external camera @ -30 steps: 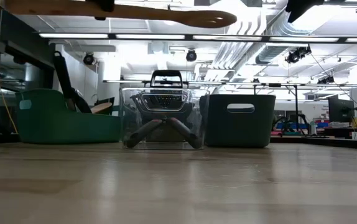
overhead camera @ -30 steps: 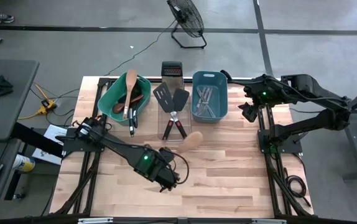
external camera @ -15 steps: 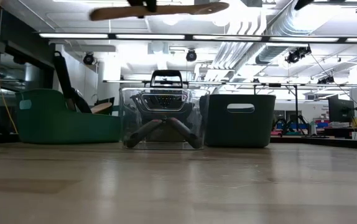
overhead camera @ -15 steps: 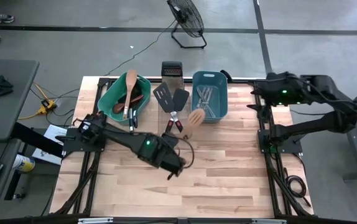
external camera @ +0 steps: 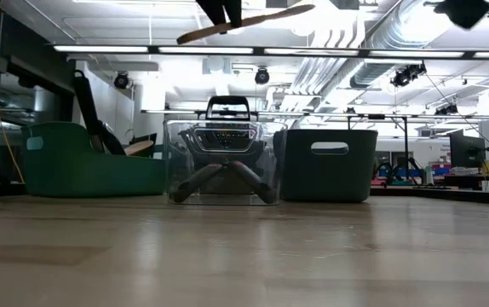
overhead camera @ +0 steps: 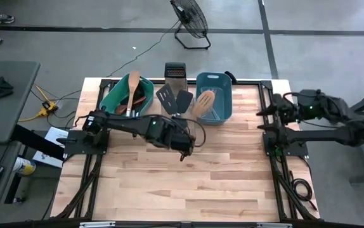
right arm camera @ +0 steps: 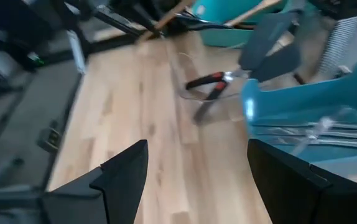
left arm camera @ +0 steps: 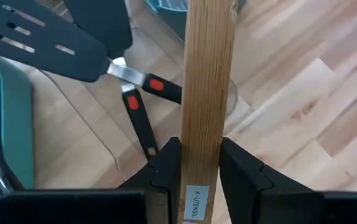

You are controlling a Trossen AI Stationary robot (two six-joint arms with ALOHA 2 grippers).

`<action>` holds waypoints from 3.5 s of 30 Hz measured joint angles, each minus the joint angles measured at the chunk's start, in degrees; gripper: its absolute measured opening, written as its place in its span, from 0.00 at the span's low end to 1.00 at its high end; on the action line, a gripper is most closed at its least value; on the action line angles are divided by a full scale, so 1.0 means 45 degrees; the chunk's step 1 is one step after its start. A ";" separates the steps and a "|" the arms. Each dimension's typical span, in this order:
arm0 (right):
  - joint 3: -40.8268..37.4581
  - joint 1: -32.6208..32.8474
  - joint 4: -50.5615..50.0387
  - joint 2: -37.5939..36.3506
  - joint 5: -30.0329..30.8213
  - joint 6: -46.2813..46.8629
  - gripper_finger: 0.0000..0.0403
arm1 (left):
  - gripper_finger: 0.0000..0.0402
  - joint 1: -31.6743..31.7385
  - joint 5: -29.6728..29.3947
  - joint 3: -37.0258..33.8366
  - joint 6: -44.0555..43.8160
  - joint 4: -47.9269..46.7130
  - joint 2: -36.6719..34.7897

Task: Pick & Place Kitchen Items
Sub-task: Put the wooden spatula into the green bin, then return to Home Position

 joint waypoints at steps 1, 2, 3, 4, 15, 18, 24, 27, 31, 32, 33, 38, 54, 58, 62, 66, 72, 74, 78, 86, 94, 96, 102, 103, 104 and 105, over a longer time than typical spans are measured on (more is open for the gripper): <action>-0.0604 0.0000 0.0520 -0.0420 -0.0149 0.0183 0.66 | 0.20 0.0108 0.0005 0.0000 0.0028 -0.0011 0.0000; -0.1212 0.0000 0.1072 -0.0821 -0.0294 0.0396 0.66 | 0.20 0.0215 0.0008 0.0000 0.0103 0.0000 0.0000; -0.1842 0.0000 0.1735 -0.1205 -0.0467 0.0614 0.66 | 0.20 0.0307 0.0015 -0.0005 0.0199 -0.0004 -0.0014; -0.2430 0.0000 0.2304 -0.1554 -0.0597 0.0777 0.66 | 0.20 0.0389 0.0015 -0.0005 0.0281 -0.0006 -0.0052; -0.6834 0.0000 0.6368 -0.3512 -0.2424 0.3275 0.66 | 0.20 0.1285 -0.0302 -0.0092 0.0336 -0.1007 -0.1045; -0.6892 0.0000 0.6880 -0.3543 -0.2272 0.3508 0.66 | 0.20 0.1733 -0.0681 -0.0094 0.0702 -0.1011 -0.1410; -0.6924 0.0000 0.6993 -0.3557 -0.2101 0.3791 0.66 | 0.20 0.3128 -0.0839 -0.0851 0.1930 -0.1040 -0.2334; -0.6940 0.0000 0.7183 -0.3553 -0.1741 0.3704 0.66 | 0.20 0.3948 -0.0815 -0.1295 0.2696 -0.0992 -0.2661; -0.7714 0.0000 0.8955 -0.3552 -0.1039 0.4160 0.66 | 0.20 0.4911 -0.0806 -0.1906 0.3627 -0.1001 -0.3004; -0.8064 0.0000 0.9673 -0.3552 -0.0985 0.4379 0.66 | 0.20 0.5132 -0.0772 -0.2059 0.3841 -0.1026 -0.3065; -0.8427 0.0000 1.0445 -0.3533 -0.0873 0.4539 0.66 | 0.20 0.5336 -0.0729 -0.2195 0.4036 -0.1016 -0.3125; -1.0136 -0.0005 1.2812 -0.3300 0.0224 0.5521 0.66 | 0.20 0.6446 -0.0423 -0.3444 0.4679 -0.1002 -0.3746; -1.0523 -0.0005 1.3102 -0.3225 0.2570 0.5545 0.66 | 0.20 0.8650 0.0113 -1.1319 0.2430 0.0900 -0.7602; -1.0523 -0.0005 1.2999 -0.3182 0.2616 0.5413 0.66 | 0.20 0.8995 0.0443 -1.2816 0.2116 0.2184 -0.8062; -1.0523 0.0000 1.2841 -0.3080 0.2516 0.5413 0.66 | 0.20 0.9293 0.0921 -1.3943 0.2056 0.3085 -0.8067; -1.0518 -0.0004 1.2532 -0.3023 0.2065 0.5679 0.66 | 0.20 0.9308 0.1249 -1.4819 0.1852 0.3961 -0.8054; -1.0512 0.0000 1.2096 -0.3017 0.1584 0.6416 0.66 | 0.22 0.9285 0.1440 -1.5563 0.1498 0.4328 -0.8063; -1.0508 -0.0005 1.1844 -0.3017 0.1499 0.6464 0.66 | 0.22 0.9286 0.1509 -1.5738 0.1480 0.4416 -0.8063; -1.0508 -0.0003 1.1589 -0.3013 0.1335 0.6389 0.66 | 0.23 0.9290 0.1548 -1.5987 0.1476 0.4592 -0.8058; -1.0508 -0.0005 1.1421 -0.3013 0.0439 0.6374 0.66 | 0.34 0.9290 0.1605 -1.6043 0.1823 0.5218 -0.8058; -1.0508 0.0000 1.1421 -0.3013 0.0383 0.6326 0.66 | 0.45 0.9281 0.1574 -1.5651 0.4178 0.5842 -0.8053; -1.0508 0.0000 1.1477 -0.3013 0.0410 0.6321 0.66 | 0.46 0.9280 0.1731 -1.5321 0.4724 0.5806 -0.8074; -1.0508 -0.0005 1.2200 -0.3017 0.1015 0.6520 0.66 | 0.46 0.8816 0.2404 -1.4714 0.6699 0.6721 -0.9165; -1.0508 0.0000 1.2393 -0.3018 0.0903 0.6348 0.66 | 0.46 0.8626 0.2393 -1.4712 0.7051 0.7131 -0.9516; -1.0508 0.0000 1.2522 -0.3027 0.0769 0.6154 0.66 | 0.46 0.8470 0.2307 -1.4709 0.7318 0.7600 -0.9880; -1.0508 -0.0005 1.2553 -0.3032 0.0542 0.5926 0.66 | 0.46 0.8307 0.2166 -1.4705 0.7542 0.8036 -1.0282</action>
